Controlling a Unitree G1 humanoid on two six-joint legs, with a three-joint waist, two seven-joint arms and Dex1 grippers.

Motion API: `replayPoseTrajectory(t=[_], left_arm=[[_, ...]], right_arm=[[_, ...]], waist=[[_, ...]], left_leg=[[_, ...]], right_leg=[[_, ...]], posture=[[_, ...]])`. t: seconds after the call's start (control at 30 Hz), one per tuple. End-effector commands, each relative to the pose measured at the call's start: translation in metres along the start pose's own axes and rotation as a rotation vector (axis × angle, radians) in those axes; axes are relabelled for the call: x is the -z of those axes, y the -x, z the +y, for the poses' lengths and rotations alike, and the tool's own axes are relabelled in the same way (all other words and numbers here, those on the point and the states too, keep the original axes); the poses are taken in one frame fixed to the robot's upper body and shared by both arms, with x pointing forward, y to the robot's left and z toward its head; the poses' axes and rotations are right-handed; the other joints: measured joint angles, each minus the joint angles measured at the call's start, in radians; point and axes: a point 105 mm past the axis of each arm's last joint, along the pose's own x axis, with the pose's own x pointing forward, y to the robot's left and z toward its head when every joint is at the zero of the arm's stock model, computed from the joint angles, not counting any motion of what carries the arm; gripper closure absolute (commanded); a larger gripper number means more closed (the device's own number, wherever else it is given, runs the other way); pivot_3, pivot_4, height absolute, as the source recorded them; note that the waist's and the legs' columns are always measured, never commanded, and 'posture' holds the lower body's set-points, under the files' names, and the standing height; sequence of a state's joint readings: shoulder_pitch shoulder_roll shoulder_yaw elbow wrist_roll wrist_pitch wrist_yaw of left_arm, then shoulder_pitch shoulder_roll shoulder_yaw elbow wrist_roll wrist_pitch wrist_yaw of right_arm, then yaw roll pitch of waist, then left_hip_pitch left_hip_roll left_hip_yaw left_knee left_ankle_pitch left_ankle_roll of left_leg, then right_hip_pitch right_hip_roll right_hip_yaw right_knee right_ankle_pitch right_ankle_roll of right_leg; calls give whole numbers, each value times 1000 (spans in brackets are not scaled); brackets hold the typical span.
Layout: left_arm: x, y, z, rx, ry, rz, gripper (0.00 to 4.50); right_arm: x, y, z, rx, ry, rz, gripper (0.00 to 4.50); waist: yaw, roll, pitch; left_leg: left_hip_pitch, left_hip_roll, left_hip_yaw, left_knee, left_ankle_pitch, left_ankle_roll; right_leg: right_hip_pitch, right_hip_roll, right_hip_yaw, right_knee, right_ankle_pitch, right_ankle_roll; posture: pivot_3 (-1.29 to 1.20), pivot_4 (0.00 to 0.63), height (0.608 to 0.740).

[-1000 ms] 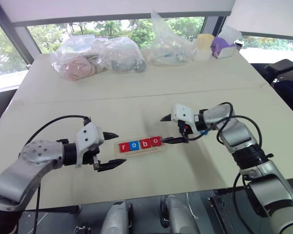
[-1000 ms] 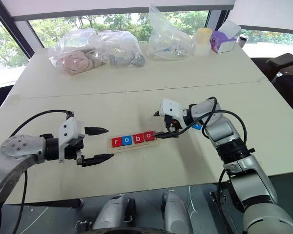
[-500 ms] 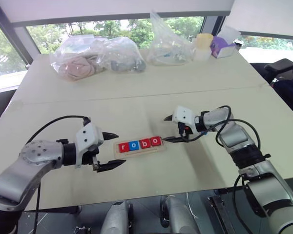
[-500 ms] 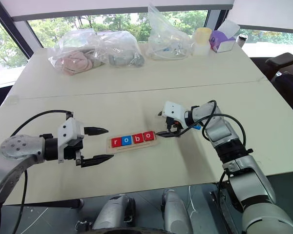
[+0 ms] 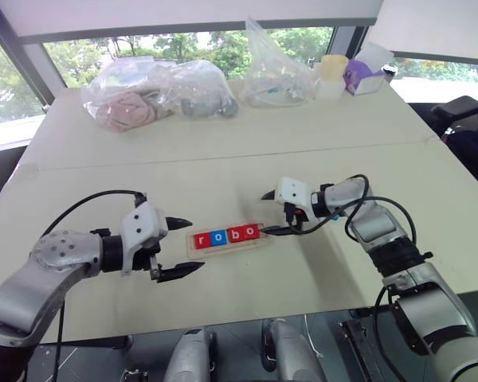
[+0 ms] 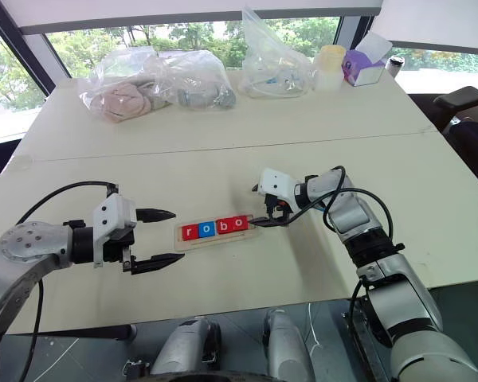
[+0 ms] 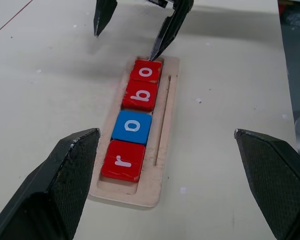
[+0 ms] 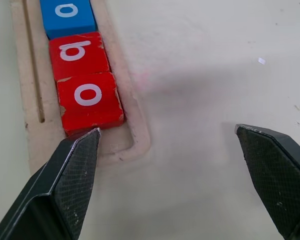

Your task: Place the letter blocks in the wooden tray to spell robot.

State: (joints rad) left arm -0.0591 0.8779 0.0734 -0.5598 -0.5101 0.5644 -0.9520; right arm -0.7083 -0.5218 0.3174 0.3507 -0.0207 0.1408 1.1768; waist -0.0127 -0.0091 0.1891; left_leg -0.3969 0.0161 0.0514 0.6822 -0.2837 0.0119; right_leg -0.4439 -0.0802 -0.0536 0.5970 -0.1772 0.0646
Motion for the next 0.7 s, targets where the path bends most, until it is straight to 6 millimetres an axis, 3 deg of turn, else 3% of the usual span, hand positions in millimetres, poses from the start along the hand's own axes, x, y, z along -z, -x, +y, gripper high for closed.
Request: replayPoseTrajectory(t=[0.03,0.7], left_arm=[[-8,5,3,-23,-34,-13,0],[-8,5,0,-30,-25,-17,0]], right_arm=[[-14,-3,0,-9,48,-30,71],[-23,-10,-2,-16,73,-54,71]], waist=[[0,0,0],[0,0,0]], left_leg=[[0,0,0,0,0,0],[0,0,0,0,0,0]], right_leg=[[0,0,0,0,0,0],[0,0,0,0,0,0]], posture=[[0,150,740],[0,150,740]])
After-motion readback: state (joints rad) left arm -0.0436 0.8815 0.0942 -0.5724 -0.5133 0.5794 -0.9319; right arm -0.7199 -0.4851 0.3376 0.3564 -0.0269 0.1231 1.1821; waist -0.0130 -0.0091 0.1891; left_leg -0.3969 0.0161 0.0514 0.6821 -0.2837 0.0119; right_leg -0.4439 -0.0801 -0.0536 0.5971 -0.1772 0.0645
